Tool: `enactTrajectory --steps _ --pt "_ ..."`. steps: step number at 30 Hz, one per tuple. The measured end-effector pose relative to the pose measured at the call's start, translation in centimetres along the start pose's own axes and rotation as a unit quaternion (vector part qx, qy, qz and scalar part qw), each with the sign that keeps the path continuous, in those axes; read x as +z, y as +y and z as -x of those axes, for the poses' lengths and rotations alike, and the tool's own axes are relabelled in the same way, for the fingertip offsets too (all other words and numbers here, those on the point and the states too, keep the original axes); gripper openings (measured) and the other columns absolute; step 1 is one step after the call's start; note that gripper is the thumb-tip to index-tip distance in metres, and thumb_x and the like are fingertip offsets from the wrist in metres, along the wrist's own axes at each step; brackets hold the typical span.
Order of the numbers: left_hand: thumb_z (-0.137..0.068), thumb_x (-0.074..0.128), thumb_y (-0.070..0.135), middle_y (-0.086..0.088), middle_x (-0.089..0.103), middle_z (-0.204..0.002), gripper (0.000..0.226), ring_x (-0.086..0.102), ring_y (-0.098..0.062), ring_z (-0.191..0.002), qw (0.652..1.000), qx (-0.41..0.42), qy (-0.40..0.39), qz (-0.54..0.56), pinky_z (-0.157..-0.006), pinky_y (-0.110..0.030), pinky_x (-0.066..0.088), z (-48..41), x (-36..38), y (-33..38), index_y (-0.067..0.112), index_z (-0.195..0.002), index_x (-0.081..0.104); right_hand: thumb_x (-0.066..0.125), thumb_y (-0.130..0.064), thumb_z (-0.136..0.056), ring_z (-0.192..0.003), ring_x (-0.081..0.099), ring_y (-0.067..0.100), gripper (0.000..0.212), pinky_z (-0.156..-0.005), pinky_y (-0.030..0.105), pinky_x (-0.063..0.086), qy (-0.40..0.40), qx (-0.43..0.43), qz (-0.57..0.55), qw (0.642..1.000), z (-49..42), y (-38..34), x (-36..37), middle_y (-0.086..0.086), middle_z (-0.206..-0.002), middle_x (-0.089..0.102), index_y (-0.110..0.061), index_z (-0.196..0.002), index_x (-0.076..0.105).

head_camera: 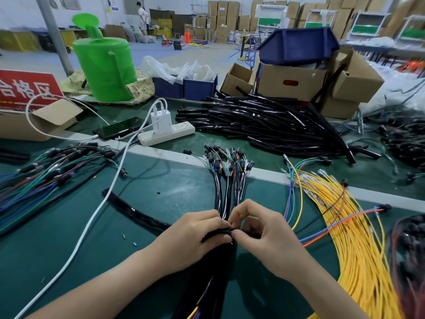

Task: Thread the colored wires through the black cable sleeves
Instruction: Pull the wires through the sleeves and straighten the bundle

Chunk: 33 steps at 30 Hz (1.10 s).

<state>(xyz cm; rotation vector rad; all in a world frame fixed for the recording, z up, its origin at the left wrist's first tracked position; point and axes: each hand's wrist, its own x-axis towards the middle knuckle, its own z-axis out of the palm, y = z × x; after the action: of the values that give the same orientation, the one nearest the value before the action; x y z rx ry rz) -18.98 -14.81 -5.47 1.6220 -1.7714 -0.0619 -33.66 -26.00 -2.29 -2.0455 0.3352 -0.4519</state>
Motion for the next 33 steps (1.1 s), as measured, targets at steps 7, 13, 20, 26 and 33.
enactTrajectory --steps 7,13,20,26,33 --pt "-0.091 0.057 0.024 -0.004 0.06 -0.082 0.024 0.055 -0.015 -0.07 1.0 0.013 0.004 -0.019 -0.063 -0.026 0.047 0.2 0.0 0.3 0.004 -0.097 0.067 0.048 0.013 -0.076 -0.049 0.039 0.004 0.026 -0.05 0.012 0.029 0.015 -0.018 0.032 0.999 0.2 -0.1 0.5 -0.025 -0.058 0.047 -0.012 -0.083 0.052" --pt "-0.092 0.056 0.023 -0.004 0.06 -0.081 0.022 0.055 -0.015 -0.07 1.0 0.018 -0.009 -0.015 -0.062 -0.027 0.046 0.1 -0.1 0.2 0.003 -0.095 0.065 0.05 0.012 -0.072 -0.059 0.041 0.007 0.029 -0.056 0.012 0.03 0.01 -0.049 0.085 0.995 0.2 -0.4 0.8 -0.019 -0.071 0.045 -0.016 -0.079 0.048" --pt "-0.091 0.055 0.026 -0.003 0.065 -0.088 0.022 0.057 -0.012 -0.08 0.993 -0.071 -0.053 0.076 -0.074 -0.027 0.046 -0.2 -0.2 -0.1 0.006 -0.097 0.063 0.056 0.008 -0.073 -0.064 0.045 0.003 0.022 -0.059 0.01 0.033 0.009 -0.065 0.126 0.99 0.0 0.1 1.0 -0.012 -0.07 0.046 -0.014 -0.075 0.051" --pt "-0.094 0.05 0.035 0.008 0.056 -0.089 0.024 0.054 -0.01 -0.081 0.997 -0.062 -0.039 -0.031 -0.072 -0.034 0.046 0.6 0.1 -0.1 0.012 -0.097 0.059 0.066 -0.012 -0.083 -0.062 0.058 0.017 0.013 -0.062 0.028 0.047 -0.002 0.028 0.088 0.996 0.0 0.9 0.3 -0.001 -0.066 0.066 -0.018 -0.079 0.056" --pt "-0.095 0.039 0.04 0.003 0.057 -0.091 0.035 0.056 -0.017 -0.079 0.996 -0.044 -0.038 -0.069 -0.068 -0.038 0.047 0.6 0.1 0.1 0.012 -0.099 0.059 0.07 -0.012 -0.079 -0.056 0.045 0.012 0.021 -0.059 0.023 0.04 -0.044 0.023 0.078 0.996 -0.1 1.0 -0.3 -0.011 -0.075 0.062 -0.026 -0.084 0.056"
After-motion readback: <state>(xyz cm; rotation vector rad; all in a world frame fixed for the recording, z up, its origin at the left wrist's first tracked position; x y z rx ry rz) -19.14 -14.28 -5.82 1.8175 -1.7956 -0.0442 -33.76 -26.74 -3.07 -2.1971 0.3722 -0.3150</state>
